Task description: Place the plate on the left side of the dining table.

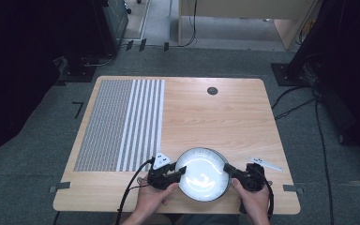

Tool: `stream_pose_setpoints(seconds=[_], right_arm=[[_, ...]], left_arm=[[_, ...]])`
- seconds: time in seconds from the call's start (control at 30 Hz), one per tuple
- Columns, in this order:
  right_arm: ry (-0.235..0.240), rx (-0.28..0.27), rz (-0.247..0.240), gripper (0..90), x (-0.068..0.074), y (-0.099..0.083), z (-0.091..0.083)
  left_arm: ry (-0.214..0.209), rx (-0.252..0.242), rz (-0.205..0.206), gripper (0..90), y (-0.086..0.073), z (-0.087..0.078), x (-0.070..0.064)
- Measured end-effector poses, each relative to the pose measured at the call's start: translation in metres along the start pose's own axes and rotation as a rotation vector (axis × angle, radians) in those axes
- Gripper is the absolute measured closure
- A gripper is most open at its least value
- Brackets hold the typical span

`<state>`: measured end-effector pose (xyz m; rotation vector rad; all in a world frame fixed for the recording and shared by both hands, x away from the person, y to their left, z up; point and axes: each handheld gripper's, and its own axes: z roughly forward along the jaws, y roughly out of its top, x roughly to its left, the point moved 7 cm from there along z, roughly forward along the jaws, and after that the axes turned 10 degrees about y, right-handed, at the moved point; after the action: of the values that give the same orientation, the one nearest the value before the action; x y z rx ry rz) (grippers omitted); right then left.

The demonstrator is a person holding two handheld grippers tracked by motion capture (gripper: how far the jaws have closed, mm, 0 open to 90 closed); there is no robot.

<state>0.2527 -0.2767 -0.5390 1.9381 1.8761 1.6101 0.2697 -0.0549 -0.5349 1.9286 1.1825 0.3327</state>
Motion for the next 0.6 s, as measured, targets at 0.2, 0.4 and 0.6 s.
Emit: stream_pose_setpoints(seconds=[0.2,0.4,0.6], right_arm=[[-0.001,-0.002,-0.019,78.3,0.0041,-0.0035,-0.0019],[0.001,-0.006,-0.025,78.0,0.005,-0.0055,-0.003],[0.048,-0.045,0.051,78.7,0.0021,-0.0066,-0.0054]], left_arm=[[-0.018,0.008,0.0,65.1,-0.0001,0.0001,0.0013],[-0.006,0.006,0.0,68.6,0.001,-0.0025,0.0031],[-0.007,0.014,-0.005,69.8,0.002,-0.0031,0.0037]])
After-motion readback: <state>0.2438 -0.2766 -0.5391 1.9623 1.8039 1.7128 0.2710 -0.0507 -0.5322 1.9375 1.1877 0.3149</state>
